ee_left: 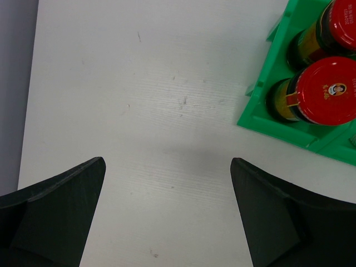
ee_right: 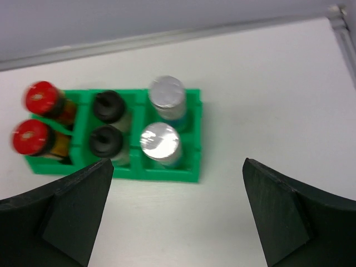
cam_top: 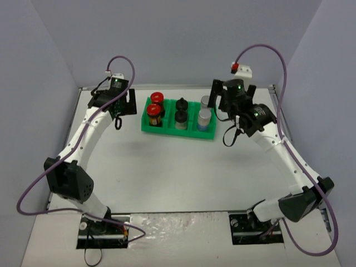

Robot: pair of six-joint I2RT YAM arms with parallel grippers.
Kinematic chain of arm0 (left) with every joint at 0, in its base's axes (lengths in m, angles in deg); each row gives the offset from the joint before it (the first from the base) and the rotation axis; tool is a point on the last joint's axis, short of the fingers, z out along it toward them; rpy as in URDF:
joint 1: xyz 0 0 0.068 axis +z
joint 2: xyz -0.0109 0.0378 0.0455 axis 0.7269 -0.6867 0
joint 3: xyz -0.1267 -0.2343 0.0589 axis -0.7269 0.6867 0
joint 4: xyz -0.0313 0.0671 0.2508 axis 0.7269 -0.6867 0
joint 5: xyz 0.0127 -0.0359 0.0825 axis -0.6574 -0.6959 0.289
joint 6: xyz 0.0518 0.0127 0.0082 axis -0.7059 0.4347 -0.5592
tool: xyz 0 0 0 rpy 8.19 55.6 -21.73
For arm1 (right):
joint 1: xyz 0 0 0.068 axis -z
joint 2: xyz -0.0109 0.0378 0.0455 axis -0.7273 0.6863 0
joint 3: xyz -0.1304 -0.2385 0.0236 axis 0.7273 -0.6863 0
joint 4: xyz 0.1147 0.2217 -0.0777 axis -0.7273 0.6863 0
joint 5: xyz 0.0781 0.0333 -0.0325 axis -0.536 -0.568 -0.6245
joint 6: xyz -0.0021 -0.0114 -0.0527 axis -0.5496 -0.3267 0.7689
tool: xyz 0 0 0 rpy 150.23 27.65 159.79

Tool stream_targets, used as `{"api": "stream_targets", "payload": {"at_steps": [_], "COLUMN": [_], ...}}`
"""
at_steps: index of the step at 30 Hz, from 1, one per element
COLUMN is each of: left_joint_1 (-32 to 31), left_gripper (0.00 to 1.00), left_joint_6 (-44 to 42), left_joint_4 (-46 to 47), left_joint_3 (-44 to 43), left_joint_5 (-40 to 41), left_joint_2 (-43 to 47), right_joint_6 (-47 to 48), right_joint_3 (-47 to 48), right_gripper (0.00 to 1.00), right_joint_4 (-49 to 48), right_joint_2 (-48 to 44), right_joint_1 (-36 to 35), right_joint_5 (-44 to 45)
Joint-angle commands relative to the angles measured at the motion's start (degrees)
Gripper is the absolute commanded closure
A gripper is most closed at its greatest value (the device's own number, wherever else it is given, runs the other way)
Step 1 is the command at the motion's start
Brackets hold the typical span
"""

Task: Organize the condiment bottles

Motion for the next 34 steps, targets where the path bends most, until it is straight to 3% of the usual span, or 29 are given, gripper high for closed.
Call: {"api": "stream_targets", "payload": {"at_steps": [1,10,34], "left_joint_1": [0.05,-0.19,-0.71], "left_gripper": [0.06,0.06,0.06], "left_joint_6": [-1.21,-3.40,-4.92], "left_joint_4": [1.23,2.83,2.91], "left_joint_3": [1.58,5.18,5.45], "left_joint_5": [-0.99,-3.33,-3.15], "left_joint_2": [4.86,8.21,8.78], "right_joint_6": [-1.01,-1.08,-0.23], "right_joint_3": [-6.02,-11.66,-12.42], "right_gripper": [0.00,0.00,0.00], "right_joint_4": [0.02,-1.12,-2.37], "right_joint_2": [-2.94,-5.57,-5.08], "right_joint_1": [5.90,13.46,15.77], "right_joint_5": [3.07,1.11,-3.19]}}
